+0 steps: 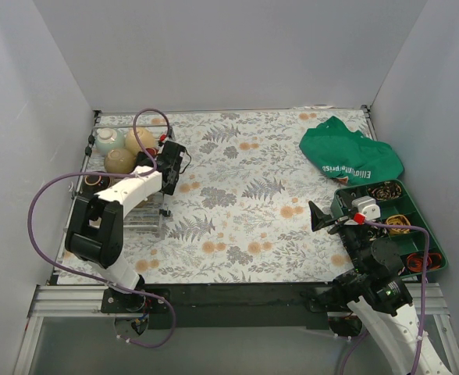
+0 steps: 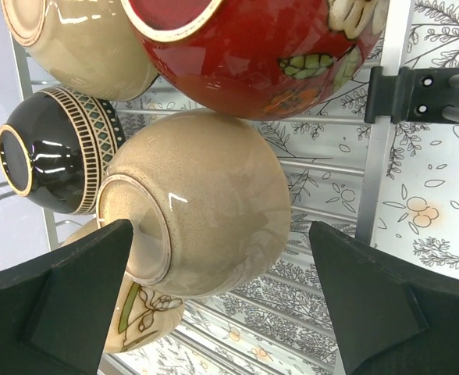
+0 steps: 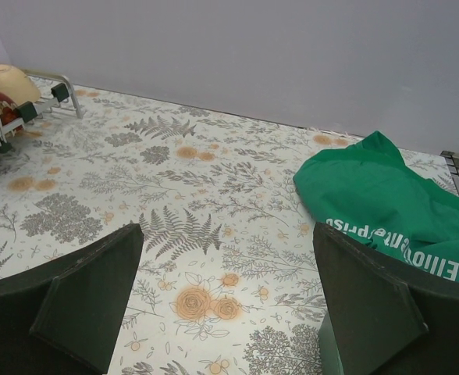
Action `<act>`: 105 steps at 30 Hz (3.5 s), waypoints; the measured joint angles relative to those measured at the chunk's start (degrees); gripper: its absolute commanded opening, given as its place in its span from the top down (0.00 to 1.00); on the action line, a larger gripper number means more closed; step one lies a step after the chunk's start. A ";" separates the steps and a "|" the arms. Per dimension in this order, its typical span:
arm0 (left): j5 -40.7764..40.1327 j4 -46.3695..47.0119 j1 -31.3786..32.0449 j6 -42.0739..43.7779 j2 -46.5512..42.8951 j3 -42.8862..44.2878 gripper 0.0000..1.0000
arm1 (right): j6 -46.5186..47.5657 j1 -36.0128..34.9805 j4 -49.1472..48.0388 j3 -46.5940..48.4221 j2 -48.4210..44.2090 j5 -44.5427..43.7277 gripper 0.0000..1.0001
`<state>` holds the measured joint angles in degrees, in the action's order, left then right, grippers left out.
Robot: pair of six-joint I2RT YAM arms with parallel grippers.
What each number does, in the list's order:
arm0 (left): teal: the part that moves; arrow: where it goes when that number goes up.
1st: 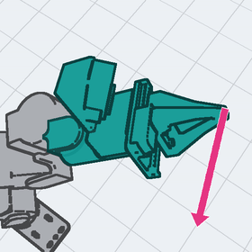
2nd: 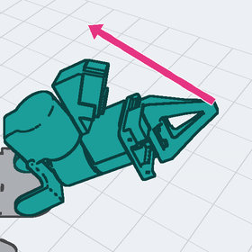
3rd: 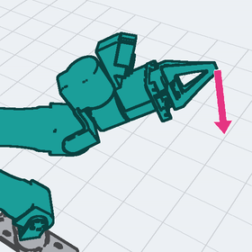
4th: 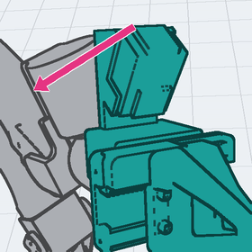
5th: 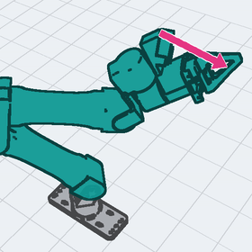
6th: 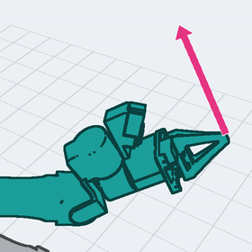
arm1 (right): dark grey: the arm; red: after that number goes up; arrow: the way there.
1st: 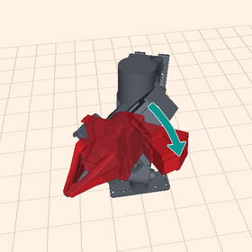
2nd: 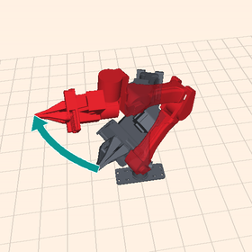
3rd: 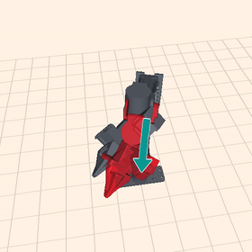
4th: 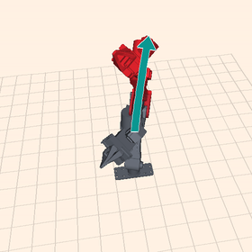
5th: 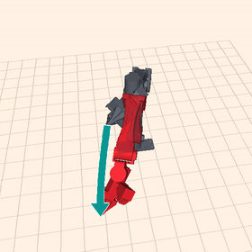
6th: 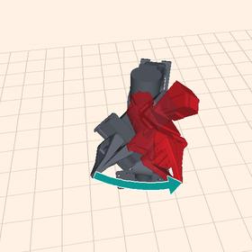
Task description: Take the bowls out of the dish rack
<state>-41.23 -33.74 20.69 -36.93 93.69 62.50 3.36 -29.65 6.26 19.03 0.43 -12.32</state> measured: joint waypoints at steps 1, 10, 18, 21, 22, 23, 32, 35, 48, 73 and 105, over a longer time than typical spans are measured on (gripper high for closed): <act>0.07 0.42 0.00 0.66 -0.07 -0.20 0.02 | -0.02 0.00 0.00 0.00 0.00 0.00 0.01; -2.47 1.70 -0.02 3.04 0.83 -0.52 0.02 | -0.11 0.00 0.02 0.00 0.00 -0.24 0.01; -2.89 0.24 -1.51 1.79 2.27 0.33 0.02 | -0.11 0.00 0.04 0.00 0.00 -0.68 0.01; -2.23 -0.61 -1.70 1.38 2.47 0.79 0.02 | -0.13 0.00 0.04 0.00 0.00 -0.72 0.01; -2.05 -1.05 -1.77 1.20 2.60 1.07 0.02 | -0.13 0.00 0.04 0.00 0.00 -0.81 0.01; -1.84 -1.55 -1.84 0.92 2.75 1.38 0.02 | -0.11 0.00 0.04 0.00 0.00 -0.85 0.01; -2.27 -3.67 -2.43 -0.92 4.57 3.26 0.02 | -0.11 0.00 0.04 0.00 0.00 -1.09 0.01; -2.82 -3.74 -2.47 -1.16 4.87 3.28 0.02 | -0.11 -0.02 0.04 0.00 0.00 -1.09 0.01; -3.32 -4.90 -2.62 -1.68 5.90 4.11 0.02 | -0.11 -0.02 0.04 0.00 0.00 -1.29 0.01; -7.85 -8.57 -2.05 -0.50 9.07 5.90 0.16 | -0.11 0.00 0.07 0.00 0.00 -1.51 0.01; -7.02 -7.39 0.11 -6.40 4.42 5.27 0.86 | -2.05 0.00 1.31 6.36 3.08 8.55 0.01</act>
<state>-48.25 -41.12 20.80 -43.33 98.10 67.77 1.30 -29.65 7.57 25.39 3.51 -3.77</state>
